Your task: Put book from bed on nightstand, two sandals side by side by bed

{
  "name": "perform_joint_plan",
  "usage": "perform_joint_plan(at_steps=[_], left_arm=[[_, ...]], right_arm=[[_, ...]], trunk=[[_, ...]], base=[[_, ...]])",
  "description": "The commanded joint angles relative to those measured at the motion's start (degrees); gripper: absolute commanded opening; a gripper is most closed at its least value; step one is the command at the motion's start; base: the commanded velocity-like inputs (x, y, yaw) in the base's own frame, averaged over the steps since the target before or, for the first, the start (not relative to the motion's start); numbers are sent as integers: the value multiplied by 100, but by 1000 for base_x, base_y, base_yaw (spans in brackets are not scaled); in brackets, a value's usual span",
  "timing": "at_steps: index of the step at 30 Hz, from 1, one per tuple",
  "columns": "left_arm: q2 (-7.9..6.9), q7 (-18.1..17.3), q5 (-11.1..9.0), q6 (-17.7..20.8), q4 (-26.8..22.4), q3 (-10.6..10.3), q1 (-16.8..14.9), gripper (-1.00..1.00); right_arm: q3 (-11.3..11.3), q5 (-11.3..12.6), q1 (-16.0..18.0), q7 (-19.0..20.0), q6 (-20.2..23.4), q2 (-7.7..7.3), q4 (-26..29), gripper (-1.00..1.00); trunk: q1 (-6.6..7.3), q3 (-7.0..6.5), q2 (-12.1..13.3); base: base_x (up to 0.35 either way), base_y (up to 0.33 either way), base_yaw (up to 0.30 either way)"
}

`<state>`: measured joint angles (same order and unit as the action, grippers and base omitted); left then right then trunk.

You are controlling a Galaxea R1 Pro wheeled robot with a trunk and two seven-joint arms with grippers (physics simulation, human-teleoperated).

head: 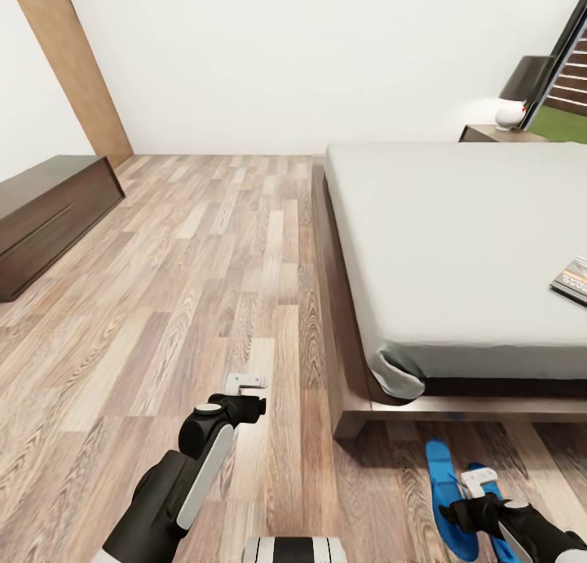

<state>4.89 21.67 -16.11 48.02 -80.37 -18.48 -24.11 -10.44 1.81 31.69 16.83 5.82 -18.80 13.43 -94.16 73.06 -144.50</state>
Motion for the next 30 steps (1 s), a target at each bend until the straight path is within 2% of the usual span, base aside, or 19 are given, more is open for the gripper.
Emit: perform_joint_plan(at_steps=[1, 5, 10, 23, 28, 30], left_arm=[[-1, 56, -60, 14, -4, -6, -4, 100], [-4, 56, -52, 14, -5, -6, -5, 100], [-10, 57, -51, 14, -5, -6, -6, 100], [-5, 59, -68, 7, -5, -6, -2, 100], [-5, 59, -71, 6, -5, -6, -5, 100], [-5, 60, -91, 6, -5, -6, -6, 100]], right_arm=[[-19, 30, 1, -16, 32, -3, -52, -100], [-10, 43, -2, -311, -1, 18, -644, -100], [25, 57, -2, -417, -70, -2, -840, -100], [-15, 24, 2, -376, -996, -1, -823, -100], [-19, 13, 2, -373, -1111, 6, -818, -100], [-19, 12, 3, -373, -1123, 3, -817, -100]], trunk=[[-1, 27, -4], [-11, 115, -9], [-24, 226, -16], [-58, 514, -33], [-71, 625, -40], [-71, 625, -40]], base=[[0, 0, 0], [0, 0, 0], [0, 0, 0], [0, 0, 0], [0, 0, 0], [0, 0, 0]])
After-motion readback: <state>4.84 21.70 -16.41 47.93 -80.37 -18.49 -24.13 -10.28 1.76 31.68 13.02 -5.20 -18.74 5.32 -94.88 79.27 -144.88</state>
